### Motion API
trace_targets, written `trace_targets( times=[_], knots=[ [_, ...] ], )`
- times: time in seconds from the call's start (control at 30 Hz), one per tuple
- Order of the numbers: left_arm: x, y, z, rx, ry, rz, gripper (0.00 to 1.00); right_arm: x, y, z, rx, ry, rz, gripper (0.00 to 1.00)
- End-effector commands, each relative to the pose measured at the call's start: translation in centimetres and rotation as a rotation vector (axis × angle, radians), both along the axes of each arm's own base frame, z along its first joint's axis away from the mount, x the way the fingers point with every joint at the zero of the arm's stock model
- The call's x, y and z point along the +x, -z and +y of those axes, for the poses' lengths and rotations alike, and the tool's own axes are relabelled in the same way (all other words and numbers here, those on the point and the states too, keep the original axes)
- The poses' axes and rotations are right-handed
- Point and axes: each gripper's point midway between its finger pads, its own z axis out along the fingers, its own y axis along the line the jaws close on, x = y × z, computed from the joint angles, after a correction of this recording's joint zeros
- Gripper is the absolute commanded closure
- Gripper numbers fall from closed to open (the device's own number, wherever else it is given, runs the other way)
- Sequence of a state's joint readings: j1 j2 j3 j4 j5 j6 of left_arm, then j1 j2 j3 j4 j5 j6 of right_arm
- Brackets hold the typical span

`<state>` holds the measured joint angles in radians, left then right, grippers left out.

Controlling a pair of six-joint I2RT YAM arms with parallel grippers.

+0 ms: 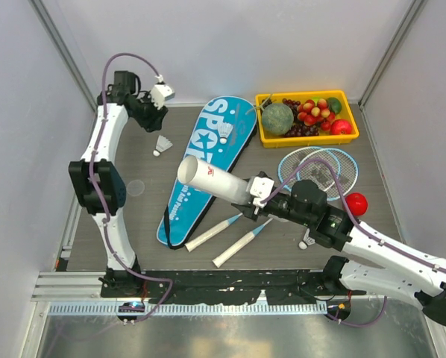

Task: Pack up the badminton gear

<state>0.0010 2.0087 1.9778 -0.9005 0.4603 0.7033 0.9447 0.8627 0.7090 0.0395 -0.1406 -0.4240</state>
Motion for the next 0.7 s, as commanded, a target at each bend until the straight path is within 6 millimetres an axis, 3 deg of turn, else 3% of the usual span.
trace_targets(
  times=[0.0,0.17,0.37,0.47,0.67],
  knots=[
    [1.6,0.3,-0.9,0.227,0.248,-0.068,0.53,-1.2,-6.0,0.7,0.107,-0.087,-0.098,0.69],
    [3.6,3.5,-0.9,0.376,0.327,-0.058,0.51,-2.2,-8.0,0.5,0.155,-0.122,-0.137,0.69],
    [4.1,8.3,0.1,0.467,0.355,0.037,0.50,-2.4,-8.8,0.4,0.168,-0.131,-0.171,0.69],
    [4.2,9.6,0.0,0.473,0.369,0.055,0.49,-2.3,-9.0,0.4,0.164,-0.134,-0.185,0.68],
    [4.5,10.4,0.0,0.487,0.368,0.068,0.50,-2.3,-9.2,0.4,0.165,-0.139,-0.201,0.69]
  ],
)
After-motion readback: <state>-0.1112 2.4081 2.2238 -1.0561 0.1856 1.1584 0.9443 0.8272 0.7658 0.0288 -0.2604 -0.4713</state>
